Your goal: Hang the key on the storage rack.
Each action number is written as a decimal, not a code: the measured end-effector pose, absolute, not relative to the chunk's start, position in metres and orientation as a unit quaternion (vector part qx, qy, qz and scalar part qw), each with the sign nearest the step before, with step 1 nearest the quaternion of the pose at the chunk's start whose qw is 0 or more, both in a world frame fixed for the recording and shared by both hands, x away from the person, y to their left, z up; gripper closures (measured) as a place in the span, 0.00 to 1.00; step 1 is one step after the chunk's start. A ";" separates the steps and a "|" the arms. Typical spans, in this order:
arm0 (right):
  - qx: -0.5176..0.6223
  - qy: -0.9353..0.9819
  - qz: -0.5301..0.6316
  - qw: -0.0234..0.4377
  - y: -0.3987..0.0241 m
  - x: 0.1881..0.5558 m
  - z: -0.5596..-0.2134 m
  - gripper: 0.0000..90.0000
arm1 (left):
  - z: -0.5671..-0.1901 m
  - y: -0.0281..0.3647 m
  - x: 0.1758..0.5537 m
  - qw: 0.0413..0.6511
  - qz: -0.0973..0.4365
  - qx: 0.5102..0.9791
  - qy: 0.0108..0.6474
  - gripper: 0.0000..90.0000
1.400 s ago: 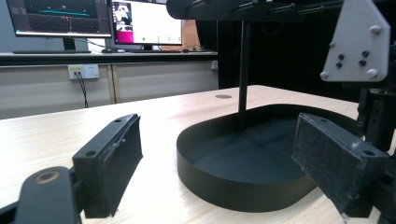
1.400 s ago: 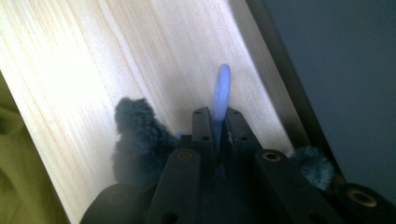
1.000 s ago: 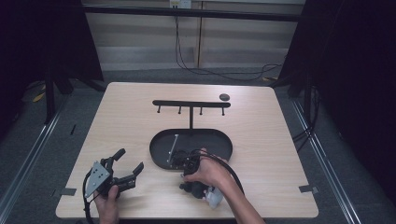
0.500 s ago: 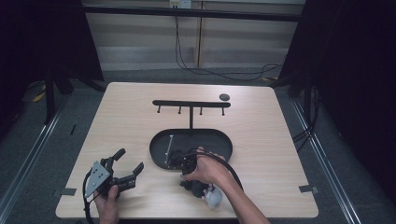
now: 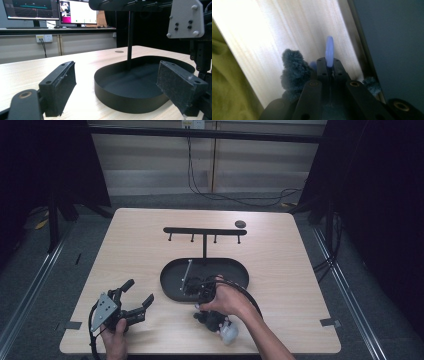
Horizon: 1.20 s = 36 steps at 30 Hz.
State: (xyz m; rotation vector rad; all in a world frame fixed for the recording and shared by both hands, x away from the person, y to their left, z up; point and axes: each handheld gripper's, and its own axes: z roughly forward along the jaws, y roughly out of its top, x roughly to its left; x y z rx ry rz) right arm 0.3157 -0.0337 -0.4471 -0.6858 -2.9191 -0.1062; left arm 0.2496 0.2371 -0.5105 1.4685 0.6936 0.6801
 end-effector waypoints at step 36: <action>-0.132 -0.986 -0.053 0.083 -0.055 0.304 -0.388 0.98 | -0.510 0.237 0.250 0.635 0.298 0.644 0.304 0.17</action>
